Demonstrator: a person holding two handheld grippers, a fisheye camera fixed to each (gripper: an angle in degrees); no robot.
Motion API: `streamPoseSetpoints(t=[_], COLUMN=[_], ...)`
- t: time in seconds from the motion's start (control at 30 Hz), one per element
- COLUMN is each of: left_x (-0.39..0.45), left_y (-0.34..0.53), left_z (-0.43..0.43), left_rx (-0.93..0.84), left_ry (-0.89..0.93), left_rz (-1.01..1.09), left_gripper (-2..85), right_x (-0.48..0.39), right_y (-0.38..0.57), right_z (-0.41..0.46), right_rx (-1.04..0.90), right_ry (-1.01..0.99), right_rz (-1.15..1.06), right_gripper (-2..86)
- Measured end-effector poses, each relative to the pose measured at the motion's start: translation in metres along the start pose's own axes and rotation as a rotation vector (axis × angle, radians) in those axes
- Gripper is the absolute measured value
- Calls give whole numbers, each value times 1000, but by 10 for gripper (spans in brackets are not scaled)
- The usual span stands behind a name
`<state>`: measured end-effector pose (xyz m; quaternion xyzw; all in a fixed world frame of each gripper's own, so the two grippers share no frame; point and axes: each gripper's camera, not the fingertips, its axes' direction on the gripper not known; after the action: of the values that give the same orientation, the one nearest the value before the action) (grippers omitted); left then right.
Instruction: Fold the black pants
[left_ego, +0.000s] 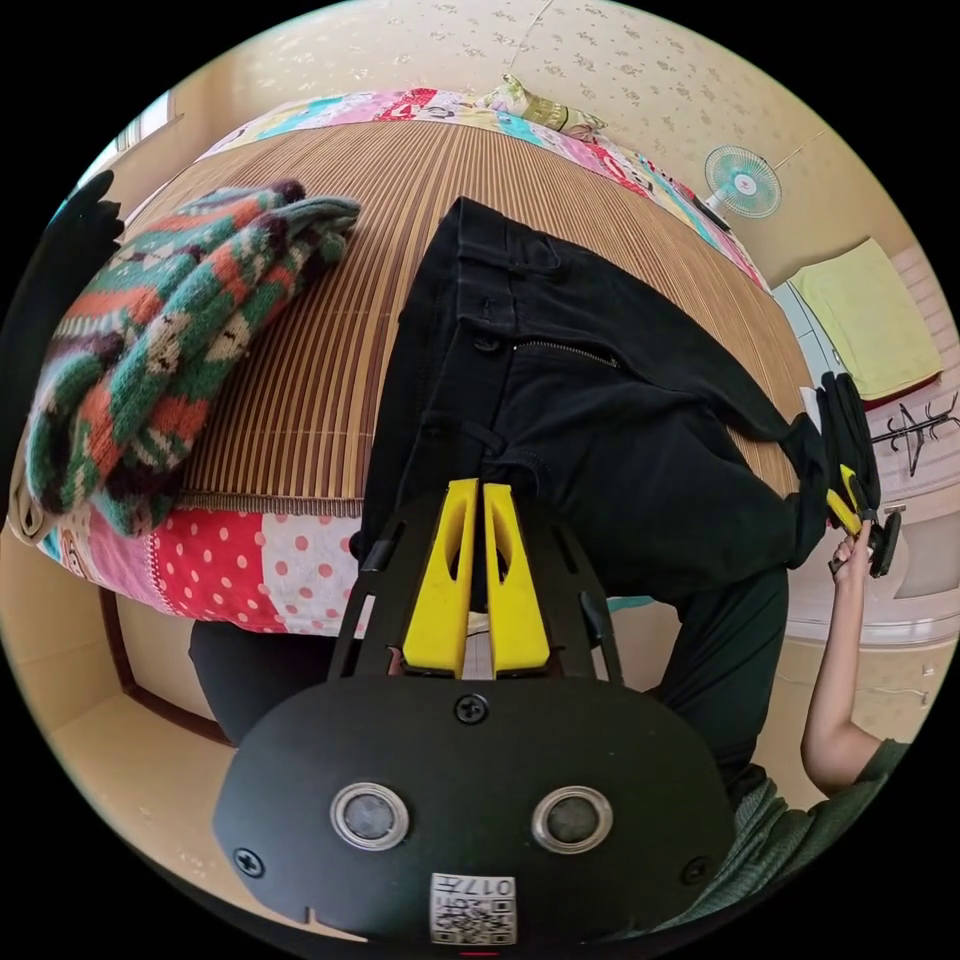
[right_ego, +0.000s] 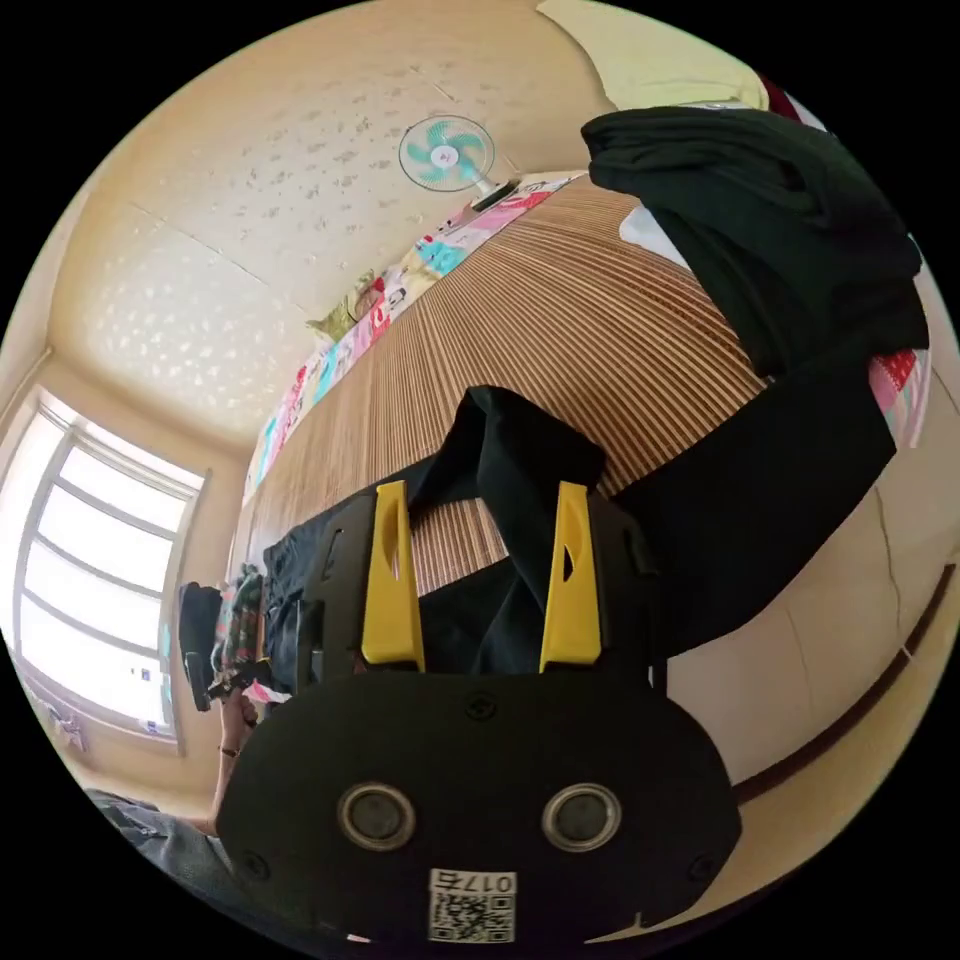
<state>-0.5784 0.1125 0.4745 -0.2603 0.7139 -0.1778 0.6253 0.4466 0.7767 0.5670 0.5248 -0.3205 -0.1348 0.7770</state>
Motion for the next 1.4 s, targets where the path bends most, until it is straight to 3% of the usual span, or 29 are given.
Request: streamPoseSetpoints(t=[0.07, 0.17, 0.27, 0.3, 0.37, 0.4, 0.47, 0.5, 0.6, 0.73, 0.77, 0.83, 0.93, 1.07, 1.23, 1.33, 1.37, 1.4], left_x=[-1, -4, -7, -7, -6, -4, -1, 2, 9, 10, 6, -1, -11, -34, -22, 2, 5, 2], left_y=[1, 2, 3, 3, 4, 5, 6, 7, 9, 14, 17, 22, 28, 5, -3, -8, -8, 5], left_z=[-2, -4, -7, -8, -10, -11, -13, -14, -17, -26, -33, -50, -81, -68, -54, -53, -59, -82], left_rx=[5, 11, 12, 13, 17, 22, 30, 35, 44, 66, 77, 124, 245, 151, 66, 21, 34, 182], left_ry=[8, 32, 56, 59, 57, 53, 44, 35, 9, 15, 52, 100, 5, 100, 16, -84, -72, 3], left_rz=[-2, -7, -15, -13, -11, -12, -19, -25, -21, -11, -29, -53, -123, -171, -183, -114, -123, -159], left_gripper=[-9, -9, -9, -9, -8, -8, -8, -8, -5, 9, 19, 50, 115, 149, 111, 85, 54, 10], right_x=[-16, -18, -33, -46, -134, -156, -207, -209, -170, -36, -10, 13, 30, 29, 10, 27, 43, 51], right_y=[-23, -62, -101, -106, -92, -79, -21, -9, 10, 3, 22, 54, 106, 162, 198, 202, 199, 196], right_z=[32, 72, 103, 99, 41, 25, -26, -32, -20, 68, 77, 75, 61, 49, 79, 90, 90, 90], right_rx=[-104, -269, -556, -551, -197, -75, 345, 417, 513, -2, -39, -38, -19, -5, -144, -126, -106, -101], right_ry=[241, 444, 315, 334, 604, 682, 791, 794, 836, 817, 792, 750, 608, 485, 445, 473, 419, 369], right_rz=[-33, -76, -189, -239, -597, -669, -818, -824, -711, -474, -448, -395, -330, -287, -327, -167, -82, -46], right_gripper=[172, 116, 42, 41, 39, 39, 41, 42, 53, 102, 112, 117, 121, 120, 112, 125, 128, 128])
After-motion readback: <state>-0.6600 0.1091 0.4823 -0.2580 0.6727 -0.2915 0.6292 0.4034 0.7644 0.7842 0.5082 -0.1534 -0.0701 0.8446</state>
